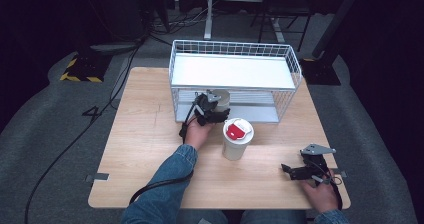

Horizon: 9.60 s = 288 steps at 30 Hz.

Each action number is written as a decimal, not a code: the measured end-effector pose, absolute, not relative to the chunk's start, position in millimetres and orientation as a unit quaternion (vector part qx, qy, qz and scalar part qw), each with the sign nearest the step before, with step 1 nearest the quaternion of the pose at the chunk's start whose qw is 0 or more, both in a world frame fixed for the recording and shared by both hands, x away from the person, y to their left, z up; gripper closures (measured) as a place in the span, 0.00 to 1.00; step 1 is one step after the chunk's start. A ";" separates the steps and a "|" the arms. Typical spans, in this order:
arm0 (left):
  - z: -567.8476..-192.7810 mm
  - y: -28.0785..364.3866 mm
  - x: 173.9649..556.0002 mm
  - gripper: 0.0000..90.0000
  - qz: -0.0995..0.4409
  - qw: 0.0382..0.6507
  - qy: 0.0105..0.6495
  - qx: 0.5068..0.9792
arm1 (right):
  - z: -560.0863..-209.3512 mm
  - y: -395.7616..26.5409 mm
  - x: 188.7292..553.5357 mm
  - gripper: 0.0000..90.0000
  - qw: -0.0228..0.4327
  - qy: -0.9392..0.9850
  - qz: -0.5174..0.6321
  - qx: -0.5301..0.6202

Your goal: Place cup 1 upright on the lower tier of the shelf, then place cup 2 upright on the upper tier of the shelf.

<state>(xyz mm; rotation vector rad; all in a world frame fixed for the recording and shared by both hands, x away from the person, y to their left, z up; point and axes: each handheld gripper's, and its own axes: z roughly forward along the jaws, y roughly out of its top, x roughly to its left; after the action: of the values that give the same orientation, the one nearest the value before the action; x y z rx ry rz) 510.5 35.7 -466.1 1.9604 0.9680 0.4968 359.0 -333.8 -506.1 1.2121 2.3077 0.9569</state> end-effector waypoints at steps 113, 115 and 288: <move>-419.0 172.9 362.1 0.02 0.194 0.441 0.391 0.784 | -506.0 -333.4 360.0 0.00 0.182 0.816 0.338 0.432; -420.9 174.2 358.2 0.02 0.190 0.437 0.393 0.786 | -506.0 -333.4 360.0 0.00 0.182 0.816 0.338 0.432; -505.2 179.2 343.9 0.00 0.149 0.321 0.412 0.840 | -485.0 -175.5 399.5 0.12 0.104 0.800 0.522 0.279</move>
<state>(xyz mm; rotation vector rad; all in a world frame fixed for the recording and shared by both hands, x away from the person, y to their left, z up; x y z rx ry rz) 343.9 179.2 -505.2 2.2059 1.0822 0.3919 399.5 -175.5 -485.0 0.8218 2.3581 1.5390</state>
